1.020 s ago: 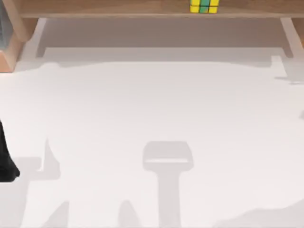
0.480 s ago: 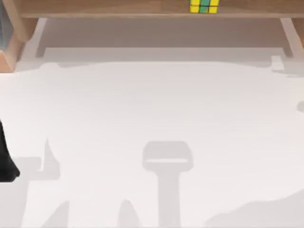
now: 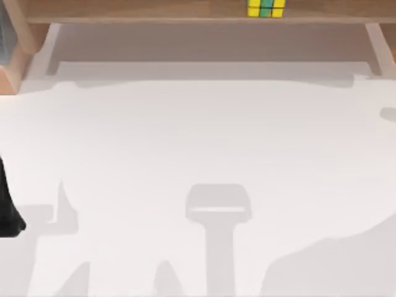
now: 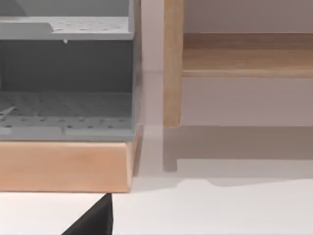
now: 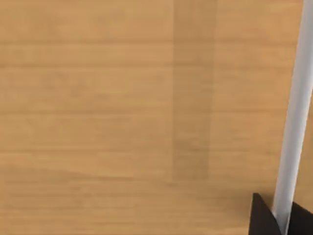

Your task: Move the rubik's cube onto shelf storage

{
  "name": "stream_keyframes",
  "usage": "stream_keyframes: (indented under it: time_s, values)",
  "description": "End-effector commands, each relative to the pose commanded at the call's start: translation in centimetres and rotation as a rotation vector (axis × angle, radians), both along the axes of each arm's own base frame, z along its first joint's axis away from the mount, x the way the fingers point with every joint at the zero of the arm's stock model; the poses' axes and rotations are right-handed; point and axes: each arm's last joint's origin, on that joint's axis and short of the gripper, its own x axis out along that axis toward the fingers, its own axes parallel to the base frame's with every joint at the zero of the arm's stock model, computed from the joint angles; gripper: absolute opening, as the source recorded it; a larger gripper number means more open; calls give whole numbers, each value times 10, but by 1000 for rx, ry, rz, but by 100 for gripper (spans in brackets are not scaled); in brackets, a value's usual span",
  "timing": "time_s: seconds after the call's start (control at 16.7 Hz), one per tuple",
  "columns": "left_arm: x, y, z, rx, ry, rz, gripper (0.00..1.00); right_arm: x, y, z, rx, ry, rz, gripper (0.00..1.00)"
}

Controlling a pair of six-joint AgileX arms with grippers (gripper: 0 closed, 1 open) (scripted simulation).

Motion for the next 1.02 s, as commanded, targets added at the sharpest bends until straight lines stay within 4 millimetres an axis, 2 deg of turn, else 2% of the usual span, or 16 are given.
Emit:
stream_keyframes:
  time_s: [0.24,1.02]
  values:
    - [0,0,0,0,0,0,100,2,0,0,1,1,0,0]
    - [0,0,0,0,0,0,100,2,0,0,1,1,0,98]
